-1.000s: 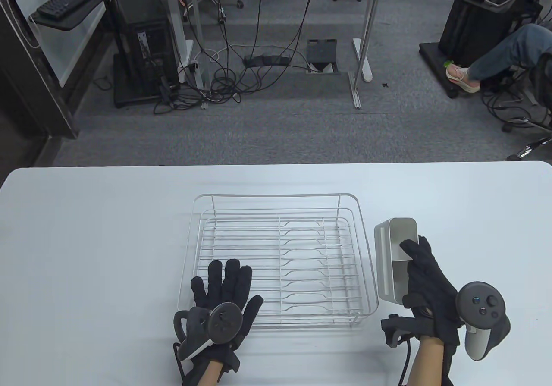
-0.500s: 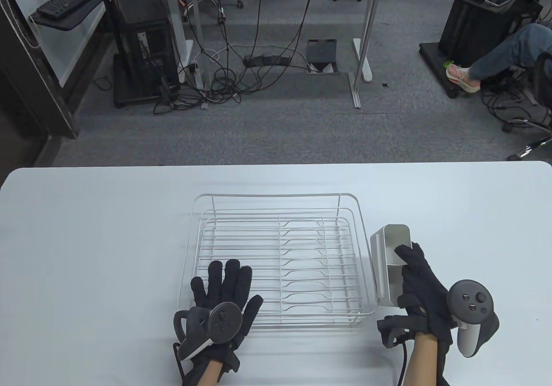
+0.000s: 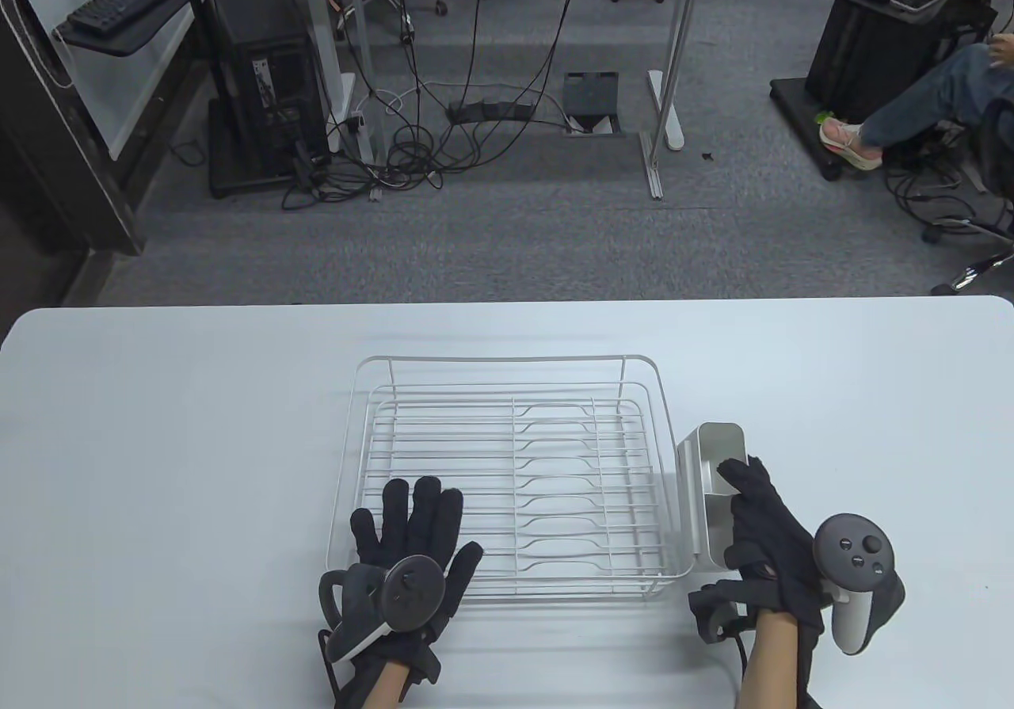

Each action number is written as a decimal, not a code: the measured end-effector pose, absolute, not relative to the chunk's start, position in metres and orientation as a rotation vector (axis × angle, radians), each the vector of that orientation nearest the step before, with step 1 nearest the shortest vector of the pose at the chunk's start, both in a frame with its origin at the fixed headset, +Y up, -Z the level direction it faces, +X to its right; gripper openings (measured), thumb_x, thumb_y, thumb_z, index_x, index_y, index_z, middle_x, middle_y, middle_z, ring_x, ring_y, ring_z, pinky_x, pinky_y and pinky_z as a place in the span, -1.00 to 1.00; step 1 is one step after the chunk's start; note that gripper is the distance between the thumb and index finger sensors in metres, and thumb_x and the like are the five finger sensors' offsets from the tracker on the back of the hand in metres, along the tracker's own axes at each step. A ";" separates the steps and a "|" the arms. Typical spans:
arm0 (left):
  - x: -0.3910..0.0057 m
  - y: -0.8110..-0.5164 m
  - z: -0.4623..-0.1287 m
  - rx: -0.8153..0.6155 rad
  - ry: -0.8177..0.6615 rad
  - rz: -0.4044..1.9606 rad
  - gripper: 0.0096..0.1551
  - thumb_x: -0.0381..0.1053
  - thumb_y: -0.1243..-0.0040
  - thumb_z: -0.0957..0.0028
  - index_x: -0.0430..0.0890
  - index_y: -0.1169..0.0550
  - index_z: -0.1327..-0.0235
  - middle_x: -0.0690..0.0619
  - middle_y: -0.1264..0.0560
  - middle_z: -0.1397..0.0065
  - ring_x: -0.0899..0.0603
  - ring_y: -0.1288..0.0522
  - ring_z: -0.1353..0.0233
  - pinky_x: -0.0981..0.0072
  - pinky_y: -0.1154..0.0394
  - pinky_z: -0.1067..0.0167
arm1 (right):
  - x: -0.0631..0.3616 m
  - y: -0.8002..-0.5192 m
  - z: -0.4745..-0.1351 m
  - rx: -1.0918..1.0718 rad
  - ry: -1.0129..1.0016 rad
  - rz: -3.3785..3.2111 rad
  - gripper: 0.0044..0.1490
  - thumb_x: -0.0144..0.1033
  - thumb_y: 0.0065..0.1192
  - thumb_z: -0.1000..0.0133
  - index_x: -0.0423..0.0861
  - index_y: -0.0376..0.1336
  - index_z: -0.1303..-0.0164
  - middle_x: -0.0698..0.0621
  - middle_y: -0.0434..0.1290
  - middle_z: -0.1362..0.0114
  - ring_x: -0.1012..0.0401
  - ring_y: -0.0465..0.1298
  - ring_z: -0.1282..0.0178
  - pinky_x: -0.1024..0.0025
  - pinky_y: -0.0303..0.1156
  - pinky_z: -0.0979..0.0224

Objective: Hang the cutlery bin on dish rack (Opening facing upward)

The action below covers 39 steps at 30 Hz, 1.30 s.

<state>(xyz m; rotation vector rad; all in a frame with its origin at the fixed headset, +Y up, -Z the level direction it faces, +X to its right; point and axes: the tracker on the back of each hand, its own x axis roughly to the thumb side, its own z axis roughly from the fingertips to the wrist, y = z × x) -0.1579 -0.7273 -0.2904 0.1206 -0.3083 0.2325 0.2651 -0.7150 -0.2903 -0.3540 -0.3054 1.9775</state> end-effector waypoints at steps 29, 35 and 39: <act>-0.158 -0.728 -0.291 0.123 -0.308 0.233 -0.12 0.44 0.27 -0.24 0.00 -0.18 -0.73 -0.09 -0.04 -0.78 -0.36 0.07 -0.72 -0.46 0.25 -0.39 | 0.269 -0.737 -0.293 -0.387 -0.202 1.926 -0.51 -0.50 0.10 -0.23 0.04 0.34 -0.37 -0.20 0.22 -0.65 -0.21 0.40 -0.46 -0.15 0.22 -0.41; -0.158 -0.728 -0.291 0.122 -0.307 0.233 -0.12 0.45 0.27 -0.24 0.00 -0.18 -0.73 -0.09 -0.05 -0.78 -0.36 0.07 -0.72 -0.47 0.24 -0.39 | 0.270 -0.738 -0.292 -0.377 -0.205 1.906 -0.52 -0.50 0.09 -0.24 0.02 0.33 -0.37 -0.19 0.22 -0.65 -0.20 0.38 -0.48 -0.15 0.21 -0.42; -0.158 -0.728 -0.291 0.121 -0.306 0.234 -0.12 0.45 0.27 -0.24 0.00 -0.18 -0.73 -0.09 -0.05 -0.78 -0.36 0.07 -0.72 -0.47 0.25 -0.39 | 0.273 -0.736 -0.290 -0.377 -0.224 1.893 -0.50 -0.47 0.08 -0.25 0.03 0.29 -0.41 -0.19 0.15 -0.68 -0.23 0.28 -0.54 -0.20 0.13 -0.46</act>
